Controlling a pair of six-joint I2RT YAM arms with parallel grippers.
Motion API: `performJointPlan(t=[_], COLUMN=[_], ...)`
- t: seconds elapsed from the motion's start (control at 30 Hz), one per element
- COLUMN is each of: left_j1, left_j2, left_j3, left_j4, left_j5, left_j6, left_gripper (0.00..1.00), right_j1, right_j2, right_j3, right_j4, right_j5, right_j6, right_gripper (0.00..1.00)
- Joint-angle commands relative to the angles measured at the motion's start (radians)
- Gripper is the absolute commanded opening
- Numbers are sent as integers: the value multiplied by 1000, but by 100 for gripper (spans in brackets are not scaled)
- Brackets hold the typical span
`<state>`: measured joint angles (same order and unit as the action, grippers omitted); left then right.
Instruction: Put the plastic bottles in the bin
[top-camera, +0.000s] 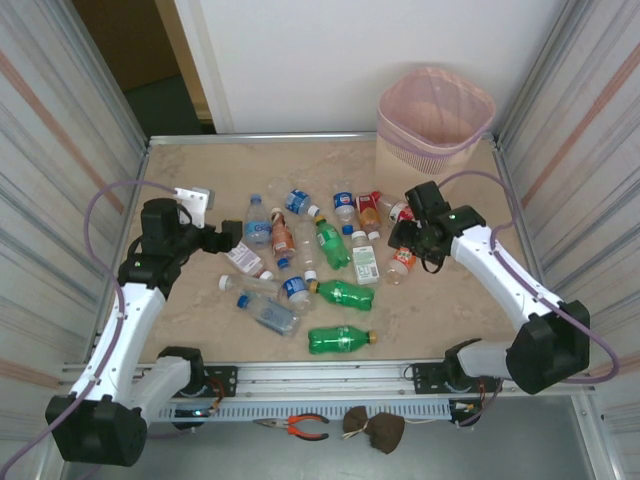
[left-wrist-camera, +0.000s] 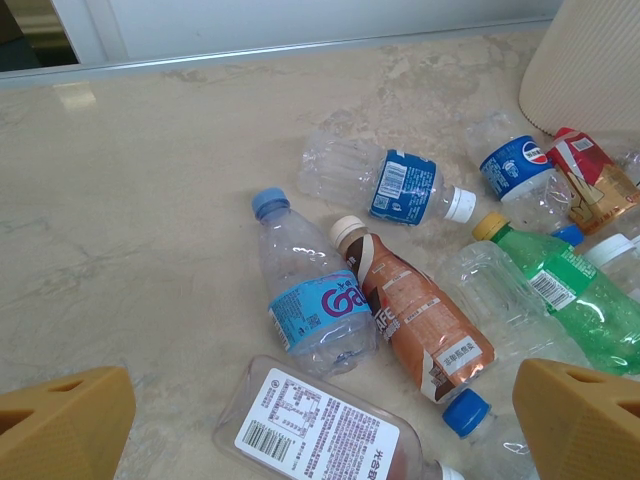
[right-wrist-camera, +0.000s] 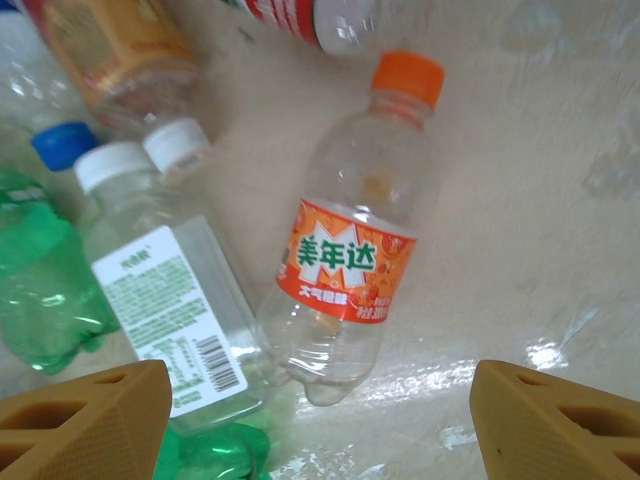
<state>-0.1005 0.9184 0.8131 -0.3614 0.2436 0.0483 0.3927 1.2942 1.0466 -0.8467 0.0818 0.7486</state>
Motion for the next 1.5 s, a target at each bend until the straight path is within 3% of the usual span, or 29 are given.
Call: performJointPlan(t=[0.0,0.5,1.0,1.47], left_j1=[-6,-8,-9,-17], left_j2=[2,6,4,-2], left_j3=[-8,-9,-8,-8], left_j4=[11,12,6,1], left_j5=[8,5,-7,-6], left_j6=[-10,-10,-5,5], left_gripper=[97,98,98,97], right_j1=[-7,-185,-197,-208], right_j2=[6,81,210,231], right_j3=[-54,-255,-244,-266], right_j4=[82,375,439,453], right_j5=[-44,-265,-278,-273], right_j6=[78,149,135,120], right_gripper=[78,82,74,63])
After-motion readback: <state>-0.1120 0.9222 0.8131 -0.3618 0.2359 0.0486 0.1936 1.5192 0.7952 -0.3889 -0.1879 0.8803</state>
